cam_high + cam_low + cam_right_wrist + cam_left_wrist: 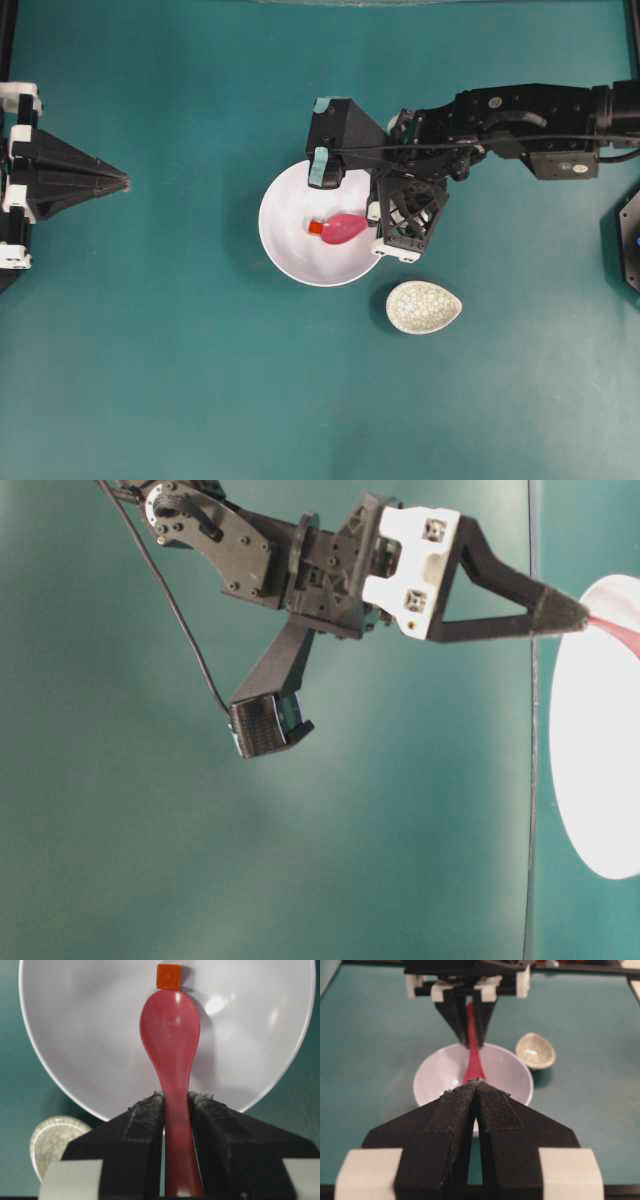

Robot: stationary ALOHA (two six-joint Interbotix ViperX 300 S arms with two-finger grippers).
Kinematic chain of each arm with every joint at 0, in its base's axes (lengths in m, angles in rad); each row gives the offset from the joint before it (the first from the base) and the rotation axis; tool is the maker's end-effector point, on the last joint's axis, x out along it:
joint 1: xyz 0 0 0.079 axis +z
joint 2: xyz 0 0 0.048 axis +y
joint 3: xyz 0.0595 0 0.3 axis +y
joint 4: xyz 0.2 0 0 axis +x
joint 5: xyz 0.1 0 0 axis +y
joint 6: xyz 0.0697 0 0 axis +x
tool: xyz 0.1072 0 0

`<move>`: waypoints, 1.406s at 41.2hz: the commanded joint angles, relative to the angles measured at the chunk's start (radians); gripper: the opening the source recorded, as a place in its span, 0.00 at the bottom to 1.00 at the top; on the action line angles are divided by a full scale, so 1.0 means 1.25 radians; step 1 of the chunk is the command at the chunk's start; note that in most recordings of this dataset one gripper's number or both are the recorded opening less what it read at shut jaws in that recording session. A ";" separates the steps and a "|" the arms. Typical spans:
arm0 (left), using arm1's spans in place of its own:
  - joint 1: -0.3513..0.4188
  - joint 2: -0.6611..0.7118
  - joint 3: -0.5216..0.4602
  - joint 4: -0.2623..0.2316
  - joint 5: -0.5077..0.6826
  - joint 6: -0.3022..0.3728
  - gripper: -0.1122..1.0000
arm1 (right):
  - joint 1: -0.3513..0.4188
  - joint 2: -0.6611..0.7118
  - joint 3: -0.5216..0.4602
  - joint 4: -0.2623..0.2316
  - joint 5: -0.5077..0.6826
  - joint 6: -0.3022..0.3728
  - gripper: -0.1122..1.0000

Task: Grip the spoon and scoop the red block from the bowl with right arm.
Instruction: 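Lower the spoon bowl into the white bowl beside the red cube, then slide the spoon under the red cube to scoop it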

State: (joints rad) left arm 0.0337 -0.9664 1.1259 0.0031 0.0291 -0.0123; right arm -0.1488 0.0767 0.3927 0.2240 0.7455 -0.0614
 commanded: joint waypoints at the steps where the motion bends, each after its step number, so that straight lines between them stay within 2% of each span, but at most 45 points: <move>1: 0.002 0.007 -0.027 0.001 -0.007 -0.001 0.10 | 0.002 -0.005 -0.023 -0.001 -0.017 0.004 0.32; 21: 0.002 0.007 -0.027 0.001 -0.007 -0.001 0.10 | 0.002 0.016 -0.060 0.001 -0.085 0.009 0.32; 34: 0.002 0.007 -0.027 0.001 -0.007 -0.001 0.10 | 0.004 0.013 -0.063 0.004 -0.110 0.058 0.33; 41: 0.002 0.007 -0.028 0.001 -0.009 -0.002 0.10 | 0.004 0.009 -0.063 0.005 -0.139 0.064 0.32; 58: 0.002 0.007 -0.028 0.001 -0.009 -0.002 0.10 | 0.004 -0.038 -0.013 0.005 -0.142 0.069 0.32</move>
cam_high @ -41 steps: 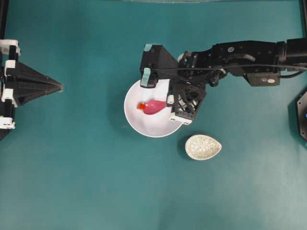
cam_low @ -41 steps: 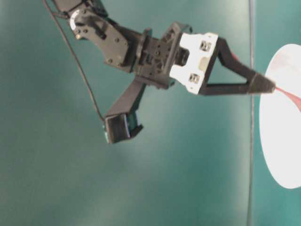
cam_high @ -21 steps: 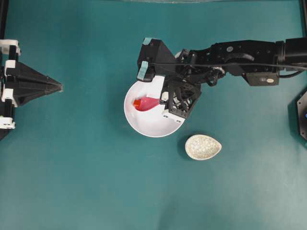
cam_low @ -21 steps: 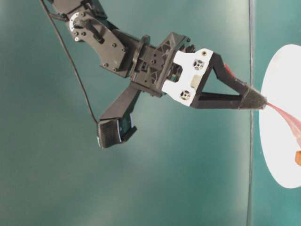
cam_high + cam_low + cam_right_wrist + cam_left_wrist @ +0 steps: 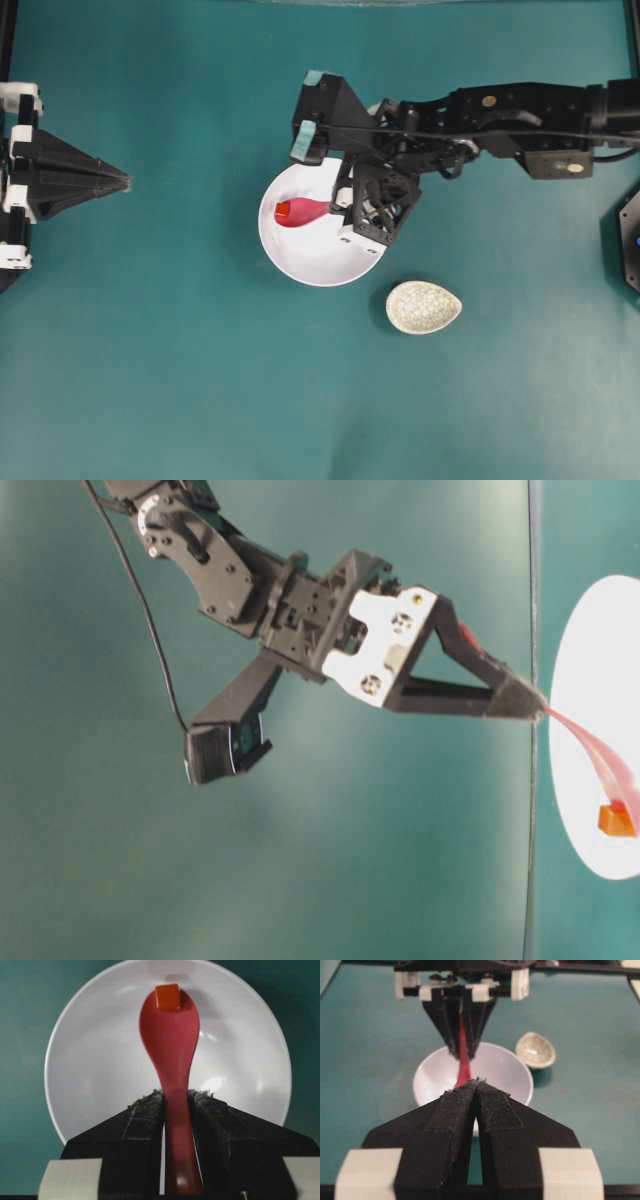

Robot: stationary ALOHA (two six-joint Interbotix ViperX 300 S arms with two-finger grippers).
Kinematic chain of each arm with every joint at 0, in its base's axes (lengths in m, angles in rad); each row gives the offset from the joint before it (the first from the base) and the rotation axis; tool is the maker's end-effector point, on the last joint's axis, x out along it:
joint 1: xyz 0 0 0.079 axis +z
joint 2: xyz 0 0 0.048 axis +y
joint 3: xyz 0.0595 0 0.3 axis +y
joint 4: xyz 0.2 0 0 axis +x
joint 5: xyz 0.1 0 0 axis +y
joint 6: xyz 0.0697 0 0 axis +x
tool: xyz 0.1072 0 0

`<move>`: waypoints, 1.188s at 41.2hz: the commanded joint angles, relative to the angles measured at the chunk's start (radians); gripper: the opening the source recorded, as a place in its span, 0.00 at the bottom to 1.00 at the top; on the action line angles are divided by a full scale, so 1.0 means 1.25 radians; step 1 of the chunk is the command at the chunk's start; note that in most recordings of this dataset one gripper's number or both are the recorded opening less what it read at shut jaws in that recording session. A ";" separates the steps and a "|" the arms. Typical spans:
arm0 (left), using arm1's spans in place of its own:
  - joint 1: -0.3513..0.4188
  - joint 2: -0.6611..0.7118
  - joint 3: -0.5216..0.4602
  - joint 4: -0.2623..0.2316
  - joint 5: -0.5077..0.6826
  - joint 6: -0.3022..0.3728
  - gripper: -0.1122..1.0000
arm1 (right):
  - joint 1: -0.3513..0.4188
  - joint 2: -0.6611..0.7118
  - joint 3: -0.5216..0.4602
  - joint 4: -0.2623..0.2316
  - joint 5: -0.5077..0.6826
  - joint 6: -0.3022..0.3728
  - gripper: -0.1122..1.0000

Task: Grip the spoon and scoop the red block from the bowl with right arm.
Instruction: 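Slide the spoon under the red cube to scoop it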

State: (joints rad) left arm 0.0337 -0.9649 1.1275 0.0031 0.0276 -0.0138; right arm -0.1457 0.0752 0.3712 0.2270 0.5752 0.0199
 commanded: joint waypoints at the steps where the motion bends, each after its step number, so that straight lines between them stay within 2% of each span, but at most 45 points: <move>1: 0.002 0.006 -0.028 0.001 -0.007 -0.001 0.10 | 0.001 -0.040 0.009 0.004 -0.006 0.005 0.32; 9: 0.002 0.006 -0.029 0.001 -0.007 -0.001 0.10 | 0.005 -0.077 0.066 0.002 -0.042 0.023 0.33; 24: 0.002 0.007 -0.028 0.001 -0.007 -0.001 0.10 | 0.043 -0.171 0.209 -0.002 -0.266 0.020 0.33; 35: 0.002 0.005 -0.028 0.001 -0.006 -0.010 0.10 | 0.055 -0.218 0.304 -0.002 -0.363 0.017 0.32; 49: 0.002 0.000 -0.028 0.001 -0.004 -0.025 0.10 | 0.063 -0.231 0.355 -0.002 -0.460 0.017 0.33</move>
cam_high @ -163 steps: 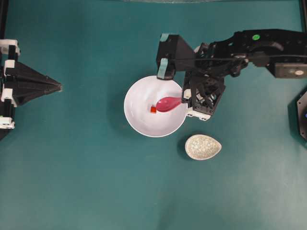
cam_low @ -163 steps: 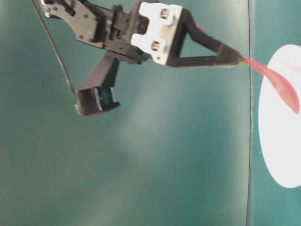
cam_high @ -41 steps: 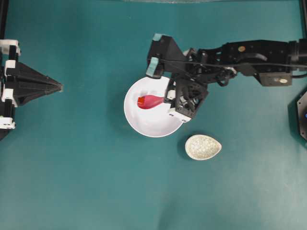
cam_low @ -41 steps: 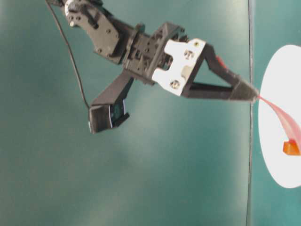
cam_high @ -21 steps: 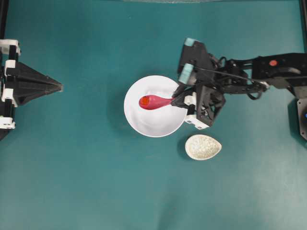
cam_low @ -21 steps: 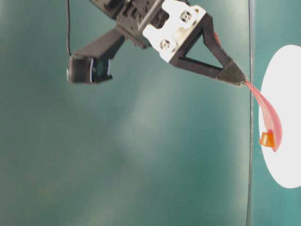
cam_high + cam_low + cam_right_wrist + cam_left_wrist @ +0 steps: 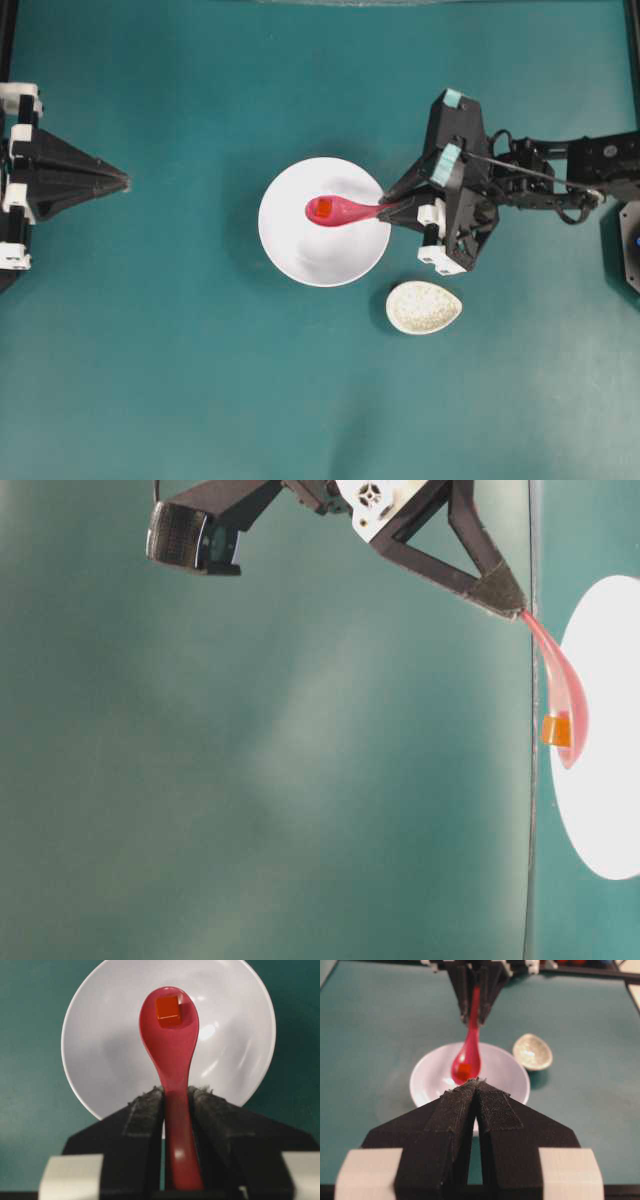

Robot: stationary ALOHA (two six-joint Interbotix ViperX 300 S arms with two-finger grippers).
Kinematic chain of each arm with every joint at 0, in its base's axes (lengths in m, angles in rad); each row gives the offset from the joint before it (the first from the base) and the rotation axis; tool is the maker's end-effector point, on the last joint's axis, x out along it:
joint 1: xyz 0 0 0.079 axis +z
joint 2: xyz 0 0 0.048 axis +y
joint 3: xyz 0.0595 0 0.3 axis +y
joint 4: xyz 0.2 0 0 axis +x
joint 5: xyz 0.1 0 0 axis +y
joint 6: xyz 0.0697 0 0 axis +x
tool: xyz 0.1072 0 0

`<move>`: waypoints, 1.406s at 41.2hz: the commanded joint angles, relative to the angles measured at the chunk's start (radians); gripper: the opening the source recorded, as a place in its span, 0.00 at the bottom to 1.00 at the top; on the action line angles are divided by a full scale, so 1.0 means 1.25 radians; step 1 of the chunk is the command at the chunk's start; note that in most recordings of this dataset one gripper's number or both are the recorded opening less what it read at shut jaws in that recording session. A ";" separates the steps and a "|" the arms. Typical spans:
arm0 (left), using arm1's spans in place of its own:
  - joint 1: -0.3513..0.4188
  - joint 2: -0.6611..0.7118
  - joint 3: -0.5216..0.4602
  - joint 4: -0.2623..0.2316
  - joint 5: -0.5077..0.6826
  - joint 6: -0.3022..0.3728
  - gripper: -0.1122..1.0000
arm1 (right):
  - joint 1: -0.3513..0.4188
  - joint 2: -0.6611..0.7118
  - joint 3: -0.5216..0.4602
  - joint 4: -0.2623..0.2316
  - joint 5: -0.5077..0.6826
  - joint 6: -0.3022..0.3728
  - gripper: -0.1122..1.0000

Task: Grip the spoon and scoop the red block from the bowl with right arm.
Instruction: 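Slide the spoon under the red cube to scoop it, then raise the spoon holding the red cube above the white bowl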

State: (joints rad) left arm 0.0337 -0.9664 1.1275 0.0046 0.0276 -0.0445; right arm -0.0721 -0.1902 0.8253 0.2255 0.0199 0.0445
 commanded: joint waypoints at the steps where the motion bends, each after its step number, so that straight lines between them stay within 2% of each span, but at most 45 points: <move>1: 0.002 0.001 -0.029 0.000 -0.004 0.000 0.10 | 0.004 -0.018 -0.009 -0.001 -0.016 -0.002 0.33; 34: 0.002 0.007 -0.027 0.000 -0.004 0.012 0.10 | 0.005 -0.064 -0.054 -0.002 -0.005 -0.005 0.32; 48: 0.002 0.009 -0.026 0.000 -0.009 0.011 0.10 | 0.005 -0.093 -0.130 -0.002 0.114 -0.004 0.32; 58: 0.002 0.012 -0.026 0.000 -0.007 0.000 0.10 | 0.005 -0.155 -0.134 -0.002 0.173 -0.001 0.33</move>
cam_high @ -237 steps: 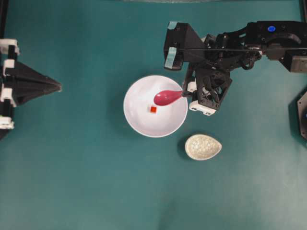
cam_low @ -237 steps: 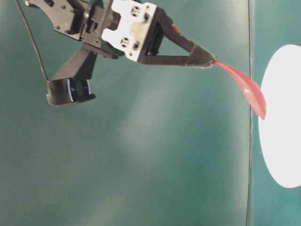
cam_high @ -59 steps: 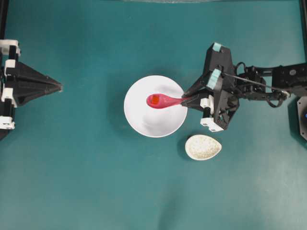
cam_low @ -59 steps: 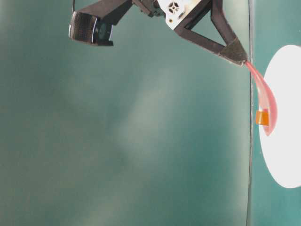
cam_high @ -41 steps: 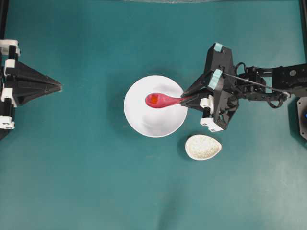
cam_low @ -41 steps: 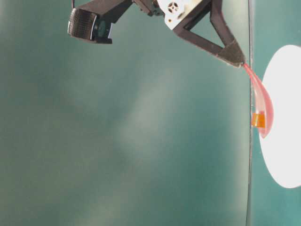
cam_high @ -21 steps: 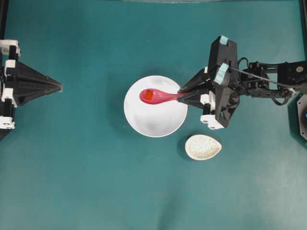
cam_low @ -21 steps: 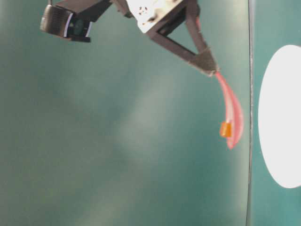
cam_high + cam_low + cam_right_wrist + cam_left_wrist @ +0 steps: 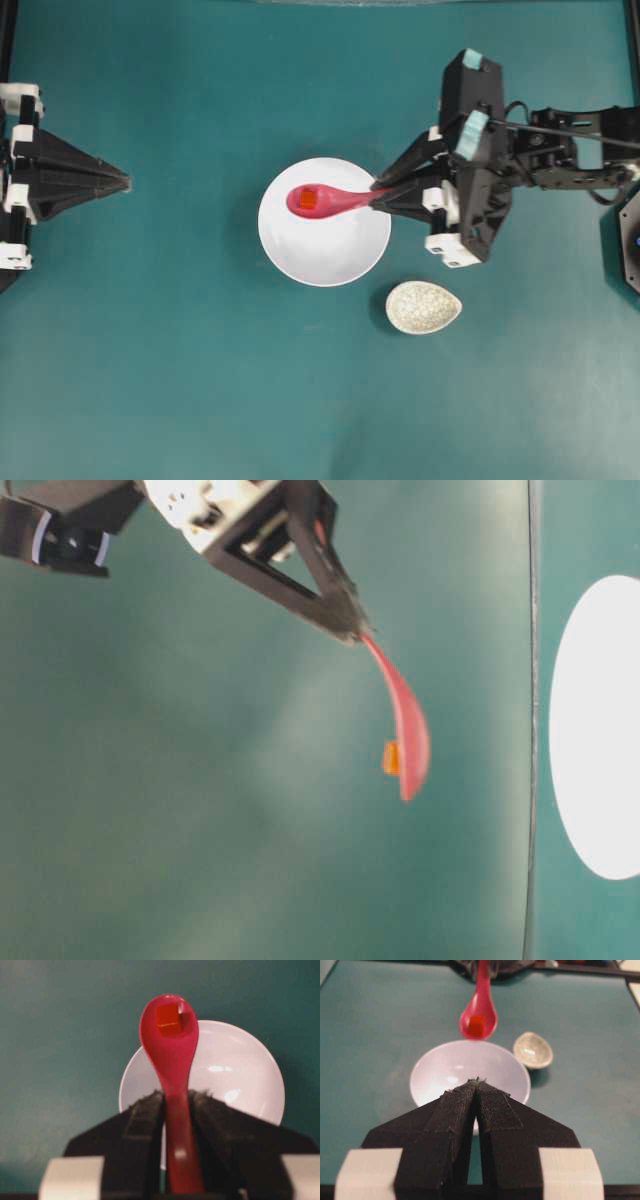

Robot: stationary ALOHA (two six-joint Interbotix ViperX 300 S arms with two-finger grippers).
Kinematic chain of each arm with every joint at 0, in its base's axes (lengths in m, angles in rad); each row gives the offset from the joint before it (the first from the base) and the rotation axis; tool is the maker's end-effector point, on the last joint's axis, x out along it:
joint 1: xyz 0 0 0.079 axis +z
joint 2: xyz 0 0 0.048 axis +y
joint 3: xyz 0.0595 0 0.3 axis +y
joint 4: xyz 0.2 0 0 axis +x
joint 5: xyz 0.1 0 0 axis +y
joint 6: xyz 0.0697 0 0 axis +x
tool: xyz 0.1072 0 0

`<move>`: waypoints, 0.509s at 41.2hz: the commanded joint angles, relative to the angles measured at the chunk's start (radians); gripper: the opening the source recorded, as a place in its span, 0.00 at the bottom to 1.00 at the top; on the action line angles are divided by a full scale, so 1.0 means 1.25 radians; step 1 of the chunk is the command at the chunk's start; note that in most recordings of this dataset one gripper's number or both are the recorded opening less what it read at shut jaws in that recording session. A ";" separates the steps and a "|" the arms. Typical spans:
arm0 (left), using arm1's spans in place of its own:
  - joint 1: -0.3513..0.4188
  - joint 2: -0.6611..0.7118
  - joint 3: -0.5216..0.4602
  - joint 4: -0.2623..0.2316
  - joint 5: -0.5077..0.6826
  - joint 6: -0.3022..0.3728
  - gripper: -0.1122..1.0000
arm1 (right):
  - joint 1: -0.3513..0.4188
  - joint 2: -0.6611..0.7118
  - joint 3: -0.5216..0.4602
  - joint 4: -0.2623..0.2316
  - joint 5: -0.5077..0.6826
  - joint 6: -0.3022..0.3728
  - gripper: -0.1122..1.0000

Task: Grip the spoon and scoop the red block from the bowl with right arm.
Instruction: 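Raise the spoon holding the red cube above the white bowl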

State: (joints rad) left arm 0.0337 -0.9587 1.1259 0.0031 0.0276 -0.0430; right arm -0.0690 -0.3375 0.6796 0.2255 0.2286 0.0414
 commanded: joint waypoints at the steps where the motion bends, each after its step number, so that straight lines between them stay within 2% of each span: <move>1: 0.002 0.006 -0.025 0.001 -0.009 -0.001 0.10 | 0.002 -0.043 -0.016 -0.002 0.006 0.001 0.32; 21: 0.002 0.006 -0.026 0.001 -0.010 -0.001 0.10 | 0.002 -0.093 -0.002 -0.002 -0.006 0.004 0.32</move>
State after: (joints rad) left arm 0.0337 -0.9587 1.1259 0.0031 0.0276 -0.0430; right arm -0.0690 -0.4387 0.6872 0.2255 0.2378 0.0460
